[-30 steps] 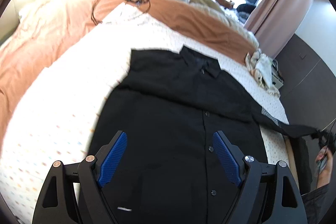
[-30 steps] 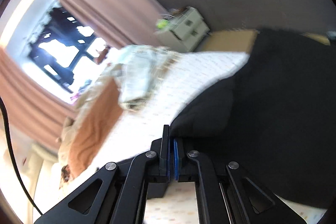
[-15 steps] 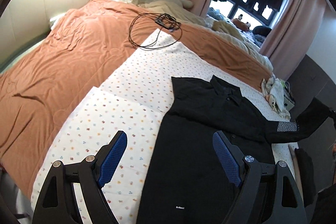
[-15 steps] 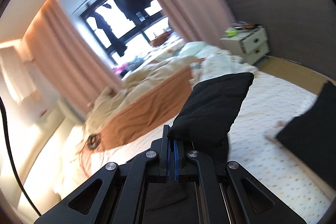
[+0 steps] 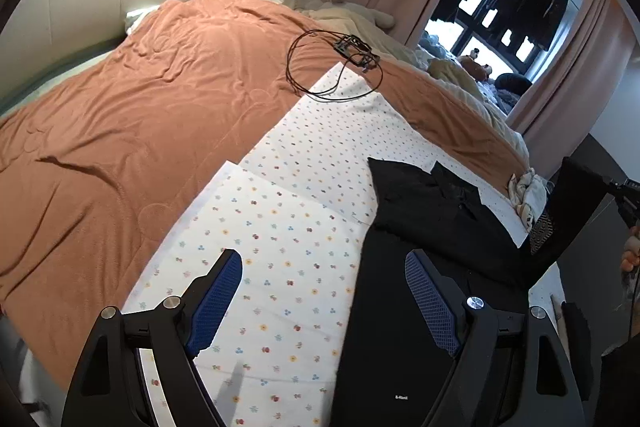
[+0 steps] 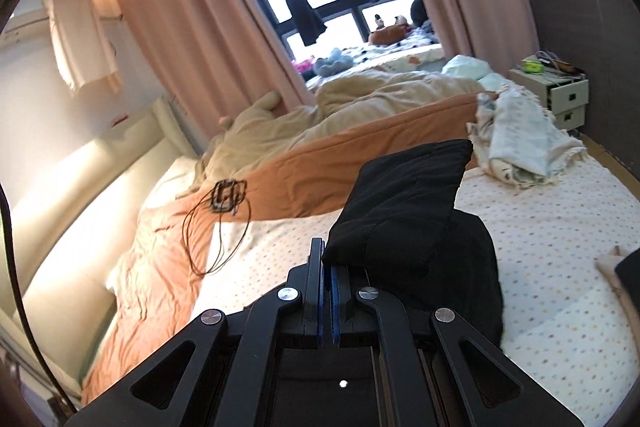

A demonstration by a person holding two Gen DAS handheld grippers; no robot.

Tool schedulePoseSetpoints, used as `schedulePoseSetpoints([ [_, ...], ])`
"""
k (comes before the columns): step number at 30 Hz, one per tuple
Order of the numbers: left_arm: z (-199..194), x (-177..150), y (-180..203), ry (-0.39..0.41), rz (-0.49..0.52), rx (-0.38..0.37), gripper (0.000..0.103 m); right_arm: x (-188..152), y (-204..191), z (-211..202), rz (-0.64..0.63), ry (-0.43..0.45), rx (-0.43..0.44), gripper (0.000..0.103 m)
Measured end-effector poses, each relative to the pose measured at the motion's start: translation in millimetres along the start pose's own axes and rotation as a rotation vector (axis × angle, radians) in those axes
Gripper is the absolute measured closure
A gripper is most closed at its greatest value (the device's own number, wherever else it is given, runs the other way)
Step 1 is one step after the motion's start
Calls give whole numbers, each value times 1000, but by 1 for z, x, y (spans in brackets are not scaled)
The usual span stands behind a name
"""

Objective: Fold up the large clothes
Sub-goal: 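Grasp the other sleeve cuff with the right tool and fold it across the body, then lower the sleeve onto the shirt and open the right tool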

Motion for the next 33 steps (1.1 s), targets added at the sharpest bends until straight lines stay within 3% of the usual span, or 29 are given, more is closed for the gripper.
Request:
schedulePoseSetpoints([
  [5, -6, 0, -34, -13, -12, 31, 19, -22, -52, 36, -35, -42, 15, 99],
  [11, -15, -1, -65, -16, -43, 52, 19, -74, -103, 91, -87, -127, 27, 99],
  [20, -27, -6, -89, -9, -99, 56, 19, -164, -136, 162, -172, -193, -18, 98],
  [21, -28, -8, -90, -10, -101, 60, 19, -173, -140, 168, -195, -198, -32, 91],
  [22, -28, -9, -90, -12, -103, 63, 19, -182, -143, 176, -217, -223, -38, 66],
  [24, -28, -12, -92, -14, -106, 68, 19, -201, -148, 187, -239, -304, -18, 30],
  [26, -26, -14, -92, -19, -110, 71, 19, -215, -146, 185, -241, -343, 29, 30],
  [33, -7, -24, -75, -33, -111, 45, 19, -216, -93, 137, -266, -349, 8, 30],
])
Point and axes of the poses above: each gripper's, at about its wrist camera, not at the fingertips, and z roughly the way its jaws point, y to its right, x to its top, the point moved 3 cm from there along z, roughly the way its jaws point, and after that the axes turned 15 degrees about -x, right-handed, at the moved point
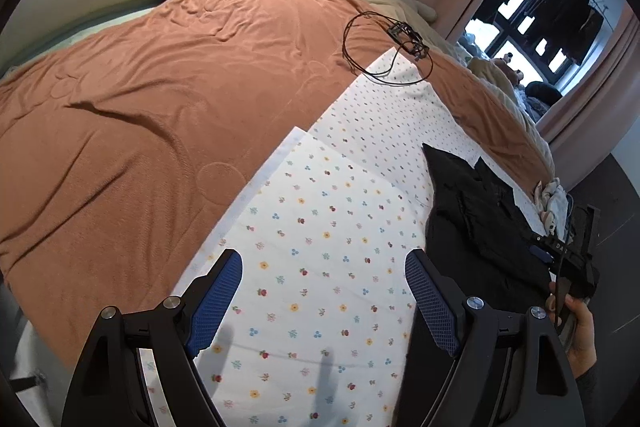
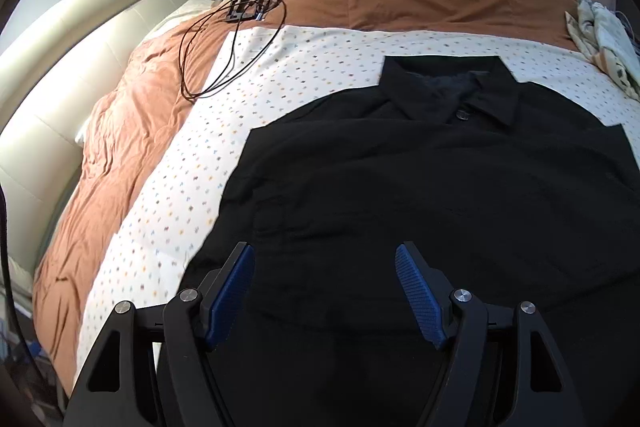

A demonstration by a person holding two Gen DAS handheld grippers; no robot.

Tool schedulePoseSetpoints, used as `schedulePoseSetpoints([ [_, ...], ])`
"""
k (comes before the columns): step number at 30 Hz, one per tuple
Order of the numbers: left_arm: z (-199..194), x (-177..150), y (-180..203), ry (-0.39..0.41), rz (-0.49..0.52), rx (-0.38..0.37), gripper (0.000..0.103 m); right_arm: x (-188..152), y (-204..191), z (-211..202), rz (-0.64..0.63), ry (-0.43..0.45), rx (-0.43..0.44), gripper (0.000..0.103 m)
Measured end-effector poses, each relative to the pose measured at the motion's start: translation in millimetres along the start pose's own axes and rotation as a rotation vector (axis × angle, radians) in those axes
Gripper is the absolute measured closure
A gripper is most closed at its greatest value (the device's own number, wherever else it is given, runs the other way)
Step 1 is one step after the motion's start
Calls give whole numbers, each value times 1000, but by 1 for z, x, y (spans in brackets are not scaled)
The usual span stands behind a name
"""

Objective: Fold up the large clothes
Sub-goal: 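Lower the sleeve onto the shirt and open the right tool, then grasp the shirt hem with both tools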

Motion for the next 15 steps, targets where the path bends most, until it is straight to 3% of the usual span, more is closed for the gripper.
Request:
schedulePoseSetpoints([
  [15, 29, -51, 73, -60, 34, -62, 19, -62, 174, -70, 145, 13, -157, 30],
])
Point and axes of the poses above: each gripper's, at about its wrist camera, not at the fingertips, and z roughly the way its jaws point, y to its right, x to its top, the point moved 3 cm from there along z, roughly the way its jaws point, and after that the axes turned 15 degrees about -x, right-handed, at the moved point
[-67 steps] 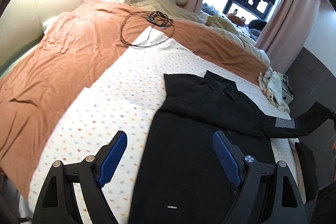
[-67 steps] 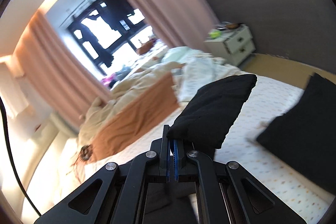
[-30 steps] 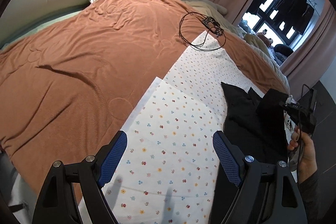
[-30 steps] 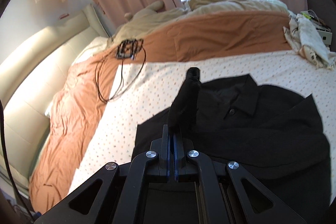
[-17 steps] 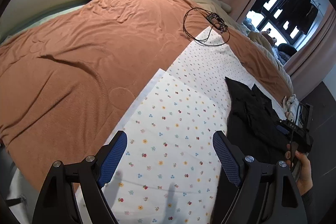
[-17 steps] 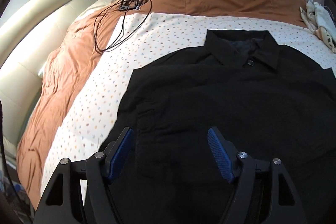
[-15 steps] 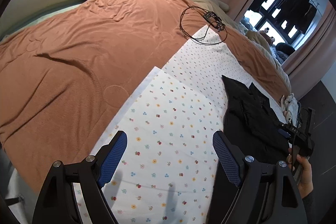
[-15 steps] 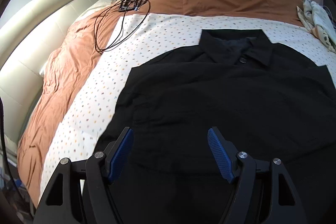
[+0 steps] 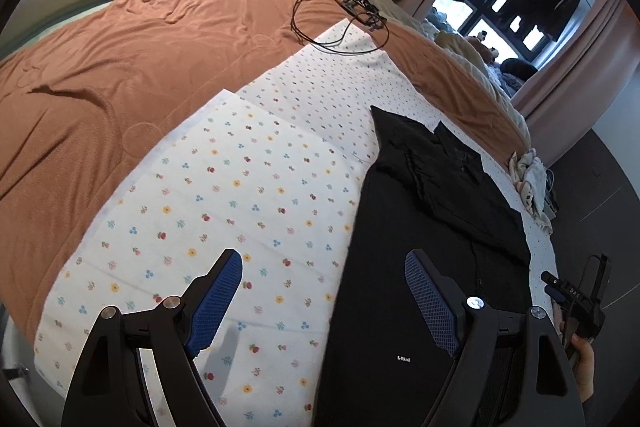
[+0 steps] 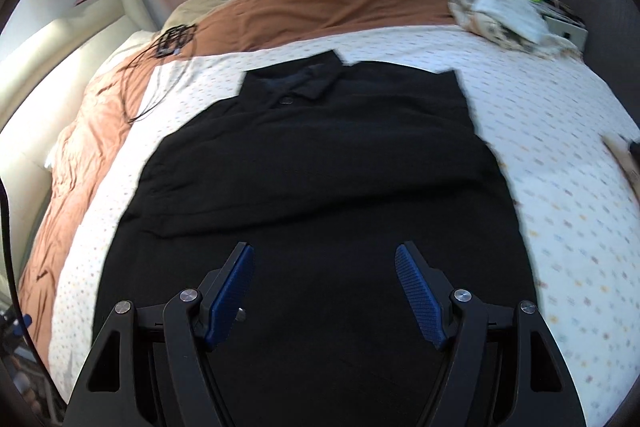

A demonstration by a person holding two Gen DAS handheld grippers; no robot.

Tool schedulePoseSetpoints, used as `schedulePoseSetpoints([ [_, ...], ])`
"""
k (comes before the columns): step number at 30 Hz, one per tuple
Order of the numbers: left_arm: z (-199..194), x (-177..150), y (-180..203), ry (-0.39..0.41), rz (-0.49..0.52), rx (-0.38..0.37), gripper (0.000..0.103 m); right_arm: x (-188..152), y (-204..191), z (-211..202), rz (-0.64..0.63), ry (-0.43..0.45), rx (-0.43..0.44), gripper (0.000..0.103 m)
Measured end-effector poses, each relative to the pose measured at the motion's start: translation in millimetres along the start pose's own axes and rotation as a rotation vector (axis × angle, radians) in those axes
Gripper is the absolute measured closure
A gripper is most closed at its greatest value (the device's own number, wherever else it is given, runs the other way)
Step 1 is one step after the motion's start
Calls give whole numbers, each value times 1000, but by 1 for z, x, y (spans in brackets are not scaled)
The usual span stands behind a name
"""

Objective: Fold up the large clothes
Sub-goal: 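Grasp the shirt hem with both tools, then lift the hem with both tools and fold it toward the collar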

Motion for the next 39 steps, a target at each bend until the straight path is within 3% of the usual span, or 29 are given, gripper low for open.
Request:
schedulePoseSetpoints([
  [8, 8, -39, 11, -31, 1, 12, 19, -41, 84, -9, 77, -18, -29, 30],
  [16, 13, -79, 10, -76, -32, -7, 37, -103, 146, -17, 146, -63, 18, 31],
  [21, 18, -102, 3, -133, -42, -7, 46, -147, 161, -21, 183, -95, 102, 45],
  [28, 12, -127, -18, -167, -144, -61, 51, -192, 167, -28, 250, -142, 258, 49],
  [36, -3, -155, -21, -182, -286, -256, 51, -231, 174, -36, 358, -184, 456, 52],
  [39, -3, -158, -20, -182, -298, -278, 51, -243, 172, -36, 396, -181, 519, 52],
])
Point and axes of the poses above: each gripper's, at about its wrist camera, not at the fingertips, and z roughly the way its jaws point, y to its right, x to its top, the point moved 3 cm from there along z, roughly the way its jaws point, and after that the axes turned 15 degrees about -x, right-handed, at the moved point
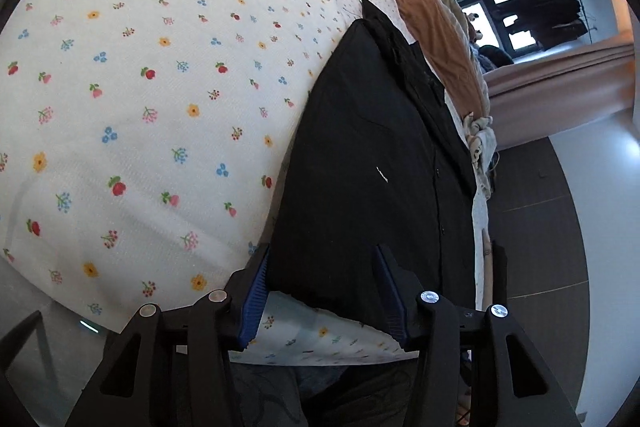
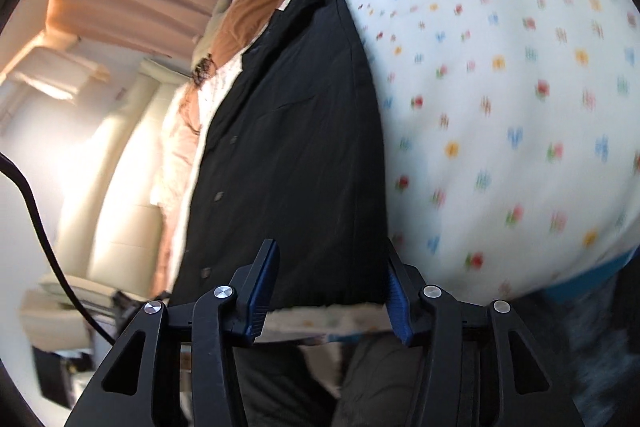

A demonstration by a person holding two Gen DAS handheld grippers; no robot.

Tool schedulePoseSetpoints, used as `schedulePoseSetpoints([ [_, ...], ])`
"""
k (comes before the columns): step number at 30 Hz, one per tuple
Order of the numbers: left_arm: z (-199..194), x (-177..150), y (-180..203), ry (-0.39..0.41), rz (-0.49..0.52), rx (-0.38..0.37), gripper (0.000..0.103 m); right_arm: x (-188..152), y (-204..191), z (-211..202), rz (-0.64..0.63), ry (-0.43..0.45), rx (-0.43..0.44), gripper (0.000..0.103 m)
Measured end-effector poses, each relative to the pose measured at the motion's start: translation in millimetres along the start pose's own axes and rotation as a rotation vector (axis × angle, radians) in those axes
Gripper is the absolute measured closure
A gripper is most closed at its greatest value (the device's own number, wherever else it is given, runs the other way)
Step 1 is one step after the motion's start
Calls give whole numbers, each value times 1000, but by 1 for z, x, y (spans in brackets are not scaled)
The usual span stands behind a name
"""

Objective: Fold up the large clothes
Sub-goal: 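Lift the hem with both tools and fold it toward the collar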

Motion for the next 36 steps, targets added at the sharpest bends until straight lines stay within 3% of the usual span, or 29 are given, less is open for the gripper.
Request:
schedulePoseSetpoints([
  [3, 5, 2, 0, 6, -16, -17, 51, -4, 1, 4, 35, -1, 46, 52],
  [9, 16, 10, 1, 27, -36, -36, 51, 3, -7, 4, 47, 42, 38, 52],
  [10, 17, 10, 1, 26, -34, -33, 52, 6, -9, 5, 47, 51, 11, 54],
  [12, 21, 9, 3, 28, -14, 5, 62, 7, -11, 6, 44, 58, -26, 63],
  [14, 23, 7, 1, 33, -8, 28, 68, 9, -13, 6, 53, 68, -30, 66],
  [19, 19, 6, -7, 72, -61, 12, 85, 14, -7, 14, 89, 73, -71, 90],
  [21, 14, 4, -2, 88, -45, 9, 88, 18, -6, 15, 119, 87, -89, 93],
  [24, 7, 4, 7, 102, -32, -3, 91, 20, -13, 5, 120, 121, -119, 94],
  [32, -19, 2, 48, 144, 14, -50, 94, 23, -37, -37, 88, 214, -92, 97],
  [36, -36, -6, 64, 160, 11, -36, 95, 19, -48, -58, 82, 248, -69, 97],
])
Point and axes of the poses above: each gripper's, at about its wrist camera, not at the fingertips, and z roughly the way its jaws point, y to its right, x to its top, the point moved 3 cm from there along z, roughly the way its jaws point, and after that the axes turned 15 degrees about -x, right-handed, at the moved point
